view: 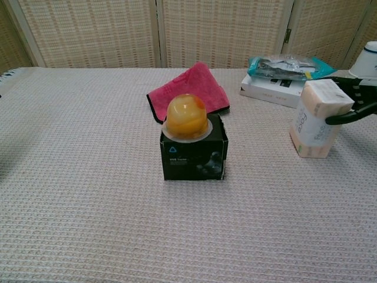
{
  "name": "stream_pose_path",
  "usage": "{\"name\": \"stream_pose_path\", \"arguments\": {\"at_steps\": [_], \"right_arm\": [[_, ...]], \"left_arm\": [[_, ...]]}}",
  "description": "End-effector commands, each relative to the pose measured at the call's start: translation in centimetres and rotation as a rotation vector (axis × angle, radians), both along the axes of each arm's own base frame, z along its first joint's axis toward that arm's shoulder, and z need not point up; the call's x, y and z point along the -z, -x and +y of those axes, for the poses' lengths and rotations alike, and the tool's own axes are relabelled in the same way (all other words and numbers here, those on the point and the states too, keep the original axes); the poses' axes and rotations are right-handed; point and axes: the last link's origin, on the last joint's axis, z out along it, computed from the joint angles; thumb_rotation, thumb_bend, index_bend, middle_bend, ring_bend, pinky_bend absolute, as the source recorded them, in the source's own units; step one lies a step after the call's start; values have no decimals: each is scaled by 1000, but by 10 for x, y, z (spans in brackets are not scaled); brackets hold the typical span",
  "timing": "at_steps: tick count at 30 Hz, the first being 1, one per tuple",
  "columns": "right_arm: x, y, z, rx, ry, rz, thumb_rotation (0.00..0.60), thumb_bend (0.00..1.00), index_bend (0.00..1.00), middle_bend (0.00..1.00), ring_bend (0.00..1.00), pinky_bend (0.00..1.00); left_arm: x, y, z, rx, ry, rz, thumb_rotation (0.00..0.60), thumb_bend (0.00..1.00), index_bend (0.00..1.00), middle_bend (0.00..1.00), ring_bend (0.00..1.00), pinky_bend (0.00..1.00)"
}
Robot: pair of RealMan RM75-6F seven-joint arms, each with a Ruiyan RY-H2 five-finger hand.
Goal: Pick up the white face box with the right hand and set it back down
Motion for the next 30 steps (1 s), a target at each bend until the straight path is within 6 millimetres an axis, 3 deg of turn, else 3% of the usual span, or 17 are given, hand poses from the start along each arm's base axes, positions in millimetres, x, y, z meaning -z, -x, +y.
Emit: {"name": "stream_pose_path", "arguments": {"at_steps": [1,8,12,16,20,30], "right_arm": [[-29,-6,6,-47,93,43,600,88,0,4,0,0],[-54,-46,23,-182,286,290,600,81,0,0,0,0],[-62,-75,34,-223,253,424,600,81,0,0,0,0],[-62,-91,36,-234,165,525,600,81,0,0,0,0],[-62,-99,31,-227,116,594,600,81,0,0,0,0],[-54,-96,16,-163,46,702,600,80,0,0,0,0]], "left_arm": [[0,-1,0,2,1,-1,600,552,157,0,0,109],[0,-5,-3,30,4,-1,600,553,157,0,0,109],[-1,-5,-3,32,-2,-1,600,551,157,0,0,109],[-2,-6,-4,31,-7,-3,600,551,157,0,0,110],[-2,-6,-4,30,-9,-3,600,551,157,0,0,109],[-2,-6,-4,26,-10,1,600,550,157,0,0,109]]}}
